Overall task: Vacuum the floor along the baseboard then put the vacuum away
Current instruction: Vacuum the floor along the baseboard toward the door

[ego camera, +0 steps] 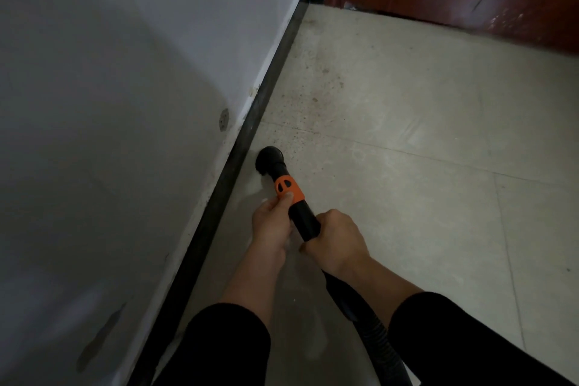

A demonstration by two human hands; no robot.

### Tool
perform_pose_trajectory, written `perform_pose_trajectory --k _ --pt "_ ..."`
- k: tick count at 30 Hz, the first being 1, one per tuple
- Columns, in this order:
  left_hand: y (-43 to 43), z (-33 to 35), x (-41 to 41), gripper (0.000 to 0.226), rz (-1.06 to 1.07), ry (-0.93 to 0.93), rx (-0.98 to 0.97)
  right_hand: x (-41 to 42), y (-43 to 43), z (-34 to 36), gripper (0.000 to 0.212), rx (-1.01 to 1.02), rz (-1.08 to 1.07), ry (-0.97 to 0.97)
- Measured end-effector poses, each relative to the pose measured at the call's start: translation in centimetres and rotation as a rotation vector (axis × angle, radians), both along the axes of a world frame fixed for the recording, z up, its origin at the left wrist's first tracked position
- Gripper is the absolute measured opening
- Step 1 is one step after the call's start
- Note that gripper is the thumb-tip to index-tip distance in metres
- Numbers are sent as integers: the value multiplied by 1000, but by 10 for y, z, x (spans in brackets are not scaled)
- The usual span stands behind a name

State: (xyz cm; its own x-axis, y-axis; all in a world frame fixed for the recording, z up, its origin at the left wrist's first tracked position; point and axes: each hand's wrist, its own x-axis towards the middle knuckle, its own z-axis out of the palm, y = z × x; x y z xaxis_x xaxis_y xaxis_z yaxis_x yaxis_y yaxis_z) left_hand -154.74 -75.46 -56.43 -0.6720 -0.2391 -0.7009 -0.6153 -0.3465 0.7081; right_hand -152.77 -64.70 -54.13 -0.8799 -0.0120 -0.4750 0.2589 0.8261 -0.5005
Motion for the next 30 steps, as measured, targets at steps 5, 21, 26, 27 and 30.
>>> perform_pose_trajectory --k 5,21,26,27,30 --pt "17 1 8 8 -4 -8 11 7 18 4 19 23 12 3" --pt "59 17 18 10 -90 -11 15 20 59 21 18 72 -51 -17" --pt "73 22 19 19 -127 -10 12 23 73 24 17 79 -74 -11" --pt "76 23 19 21 -136 -16 11 24 76 26 17 82 -84 -9" --pt "87 27 20 22 -171 -29 15 28 87 29 19 88 -117 -15"
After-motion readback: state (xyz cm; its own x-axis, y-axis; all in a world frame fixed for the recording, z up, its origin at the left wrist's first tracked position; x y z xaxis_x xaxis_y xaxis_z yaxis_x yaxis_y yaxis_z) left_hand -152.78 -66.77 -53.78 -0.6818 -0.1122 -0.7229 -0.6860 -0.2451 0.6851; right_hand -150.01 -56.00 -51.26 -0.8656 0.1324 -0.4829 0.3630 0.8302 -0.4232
